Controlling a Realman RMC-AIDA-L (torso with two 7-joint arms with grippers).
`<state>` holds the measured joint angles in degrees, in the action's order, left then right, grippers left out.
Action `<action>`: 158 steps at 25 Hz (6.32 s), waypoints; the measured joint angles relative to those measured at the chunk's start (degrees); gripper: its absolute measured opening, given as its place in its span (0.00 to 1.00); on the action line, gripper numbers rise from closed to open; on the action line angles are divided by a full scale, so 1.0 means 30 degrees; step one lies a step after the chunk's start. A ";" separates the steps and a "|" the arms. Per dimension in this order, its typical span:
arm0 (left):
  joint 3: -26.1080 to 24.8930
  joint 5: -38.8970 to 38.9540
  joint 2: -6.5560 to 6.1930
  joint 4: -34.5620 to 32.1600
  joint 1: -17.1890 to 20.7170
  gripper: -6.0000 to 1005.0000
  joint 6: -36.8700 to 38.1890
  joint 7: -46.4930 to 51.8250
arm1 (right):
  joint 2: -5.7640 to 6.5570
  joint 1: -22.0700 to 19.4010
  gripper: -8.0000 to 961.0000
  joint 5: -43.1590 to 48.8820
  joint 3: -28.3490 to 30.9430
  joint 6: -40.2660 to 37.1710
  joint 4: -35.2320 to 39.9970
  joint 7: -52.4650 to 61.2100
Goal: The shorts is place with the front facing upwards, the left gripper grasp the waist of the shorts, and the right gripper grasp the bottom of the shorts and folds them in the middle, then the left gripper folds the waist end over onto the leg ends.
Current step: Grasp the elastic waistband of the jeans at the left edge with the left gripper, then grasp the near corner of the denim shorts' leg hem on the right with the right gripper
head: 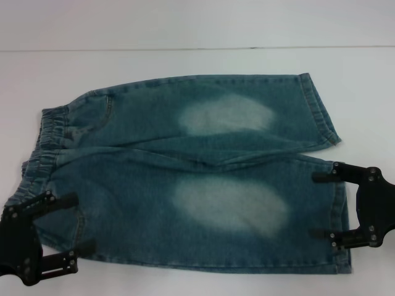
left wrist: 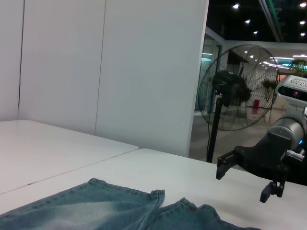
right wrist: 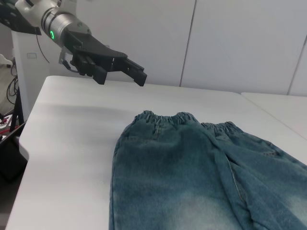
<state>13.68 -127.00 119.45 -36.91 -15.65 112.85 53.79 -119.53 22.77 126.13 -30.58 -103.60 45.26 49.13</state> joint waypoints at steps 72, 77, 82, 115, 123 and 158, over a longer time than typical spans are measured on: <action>0.6129 -0.5216 0.1381 -0.9592 -0.0527 0.76 -0.8588 1.4509 | 0.0001 -0.0080 0.98 -0.0091 0.0267 -0.0079 0.0170 0.0150; 0.6030 -0.5208 0.1336 -0.9659 -0.0620 0.46 -0.8547 1.5046 | 0.0000 -0.0226 0.98 -0.0090 0.0265 -0.0123 0.0186 0.0175; 0.6045 -0.5124 0.1293 -0.9669 -0.0769 0.19 -0.8724 1.5872 | 0.0081 -0.0412 0.98 -0.0051 0.0733 -0.0291 0.0627 0.1364; 0.6222 -0.5216 0.1317 -0.8727 -0.1135 0.08 -0.9650 1.5761 | -0.0036 0.2207 0.98 1.0115 -0.7072 -0.2603 0.7665 1.3900; 0.6255 -0.5217 0.1317 -0.8698 -0.1206 0.09 -0.9756 1.5759 | -0.0037 0.2437 0.98 1.0124 -0.8943 -0.1054 0.6320 1.5080; 0.6461 -0.5215 0.1227 -0.7940 -0.1456 0.13 -1.0081 1.5712 | -0.0085 0.2295 0.92 0.7525 -0.8903 -0.0147 0.5539 1.2907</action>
<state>33.06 -142.64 123.13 -60.73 -20.01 82.60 100.93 -119.79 29.65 148.70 -57.29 -104.04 61.88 87.85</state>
